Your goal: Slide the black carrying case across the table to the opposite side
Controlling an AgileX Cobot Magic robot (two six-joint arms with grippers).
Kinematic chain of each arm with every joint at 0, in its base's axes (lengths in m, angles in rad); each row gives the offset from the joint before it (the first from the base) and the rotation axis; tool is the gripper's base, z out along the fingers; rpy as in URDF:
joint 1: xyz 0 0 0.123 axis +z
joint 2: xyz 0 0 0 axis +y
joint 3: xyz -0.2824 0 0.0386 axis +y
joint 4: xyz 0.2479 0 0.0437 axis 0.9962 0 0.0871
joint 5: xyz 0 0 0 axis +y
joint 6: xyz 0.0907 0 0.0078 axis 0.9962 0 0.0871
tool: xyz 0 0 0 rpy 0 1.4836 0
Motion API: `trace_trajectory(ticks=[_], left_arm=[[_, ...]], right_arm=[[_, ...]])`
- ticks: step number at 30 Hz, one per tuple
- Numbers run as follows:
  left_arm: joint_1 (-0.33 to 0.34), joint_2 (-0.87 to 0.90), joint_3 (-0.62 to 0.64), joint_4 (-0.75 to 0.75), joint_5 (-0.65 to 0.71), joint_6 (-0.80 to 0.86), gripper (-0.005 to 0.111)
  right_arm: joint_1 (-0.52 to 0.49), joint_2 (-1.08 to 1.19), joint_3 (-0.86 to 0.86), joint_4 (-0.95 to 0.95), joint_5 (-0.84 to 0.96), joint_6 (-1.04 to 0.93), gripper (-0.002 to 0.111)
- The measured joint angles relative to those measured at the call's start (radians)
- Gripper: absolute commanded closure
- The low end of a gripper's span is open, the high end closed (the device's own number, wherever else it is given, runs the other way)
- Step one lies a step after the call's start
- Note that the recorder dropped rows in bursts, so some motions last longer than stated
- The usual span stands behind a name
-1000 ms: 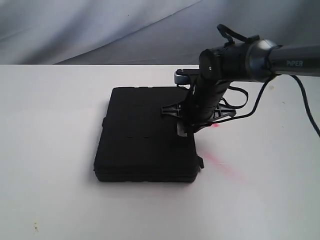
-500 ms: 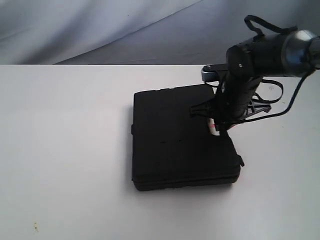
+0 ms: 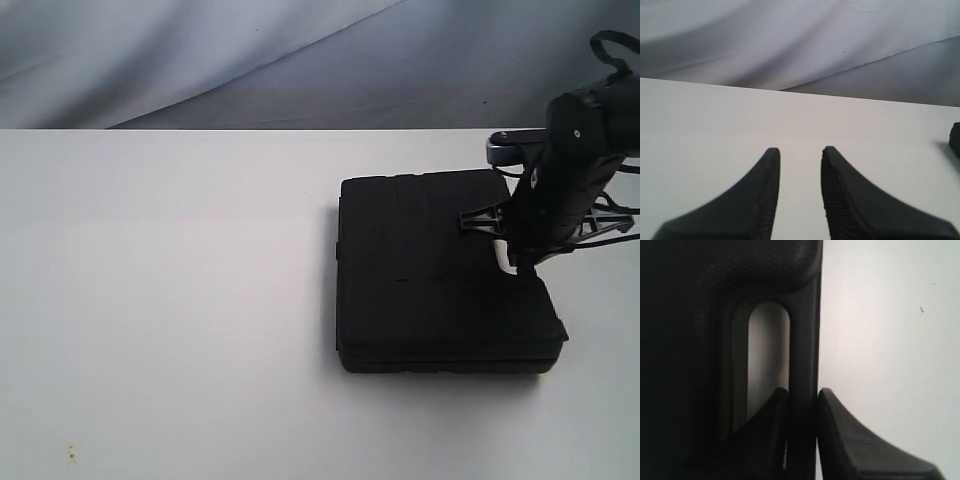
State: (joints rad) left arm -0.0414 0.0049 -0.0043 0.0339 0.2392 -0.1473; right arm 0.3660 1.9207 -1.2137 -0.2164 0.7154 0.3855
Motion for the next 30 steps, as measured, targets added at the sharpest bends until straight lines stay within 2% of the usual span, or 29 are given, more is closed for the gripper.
trace_trajectory(ticks=[13,18,30], left_arm=[[0.000,0.000,0.000,0.000,0.000,0.000,0.078],[0.000,0.000,0.000,0.000,0.000,0.000,0.078],[0.000,0.000,0.000,0.000,0.000,0.000,0.078]], right_arm=[[-0.011,-0.004,0.022,-0.060,-0.014,0.010,0.108],[-0.058,-0.004,0.060,-0.060,-0.036,0.010,0.108],[-0.081,-0.004,0.067,-0.076,-0.050,-0.002,0.108]])
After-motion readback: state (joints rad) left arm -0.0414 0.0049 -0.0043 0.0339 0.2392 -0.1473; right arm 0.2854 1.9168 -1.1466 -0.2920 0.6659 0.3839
